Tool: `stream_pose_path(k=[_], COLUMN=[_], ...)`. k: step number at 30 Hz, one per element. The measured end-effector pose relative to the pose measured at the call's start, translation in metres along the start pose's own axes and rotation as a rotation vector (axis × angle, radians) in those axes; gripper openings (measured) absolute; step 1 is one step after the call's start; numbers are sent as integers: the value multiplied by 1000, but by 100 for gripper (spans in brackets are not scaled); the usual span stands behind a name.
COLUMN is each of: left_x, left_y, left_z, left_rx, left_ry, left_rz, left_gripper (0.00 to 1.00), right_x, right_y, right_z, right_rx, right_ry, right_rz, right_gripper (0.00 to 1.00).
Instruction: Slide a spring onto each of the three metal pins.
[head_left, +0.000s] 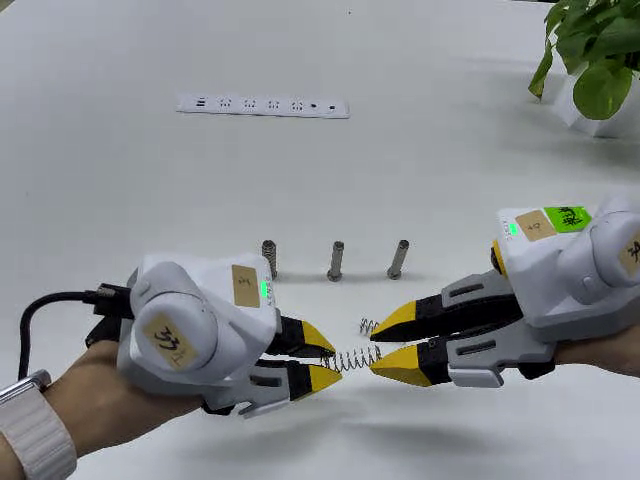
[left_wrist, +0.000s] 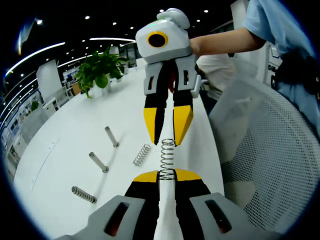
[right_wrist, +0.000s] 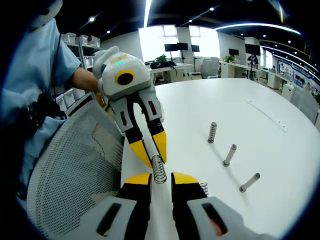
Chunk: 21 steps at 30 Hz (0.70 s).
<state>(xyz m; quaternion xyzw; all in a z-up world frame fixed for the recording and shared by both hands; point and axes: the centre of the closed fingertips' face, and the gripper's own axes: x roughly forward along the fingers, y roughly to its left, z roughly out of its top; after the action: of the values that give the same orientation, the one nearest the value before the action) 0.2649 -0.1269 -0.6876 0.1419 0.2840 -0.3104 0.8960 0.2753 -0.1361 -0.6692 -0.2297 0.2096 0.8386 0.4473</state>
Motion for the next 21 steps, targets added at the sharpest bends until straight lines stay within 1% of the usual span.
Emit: stream_pose_path(k=[7, 9, 14, 20, 21], left_x=[1, 1, 2, 5, 5], left_y=[0, 0, 0, 0, 1], left_z=[2, 2, 2, 4, 4], left_rx=[3, 3, -4, -14, -24], left_ry=[-7, -7, -7, -3, -1], left_rz=[0, 0, 3, 3, 5], left_gripper=[10, 10, 10, 10, 10], right_x=[-2, -3, -4, -7, -8], right_y=[0, 0, -2, 0, 0], right_z=[-3, -3, -4, 3, 4], right_rx=[7, 19, 13, -25, -33], right_ry=[6, 8, 13, 35, 44], right_rz=[4, 5, 1, -11, -15], right_gripper=[12, 12, 12, 12, 11])
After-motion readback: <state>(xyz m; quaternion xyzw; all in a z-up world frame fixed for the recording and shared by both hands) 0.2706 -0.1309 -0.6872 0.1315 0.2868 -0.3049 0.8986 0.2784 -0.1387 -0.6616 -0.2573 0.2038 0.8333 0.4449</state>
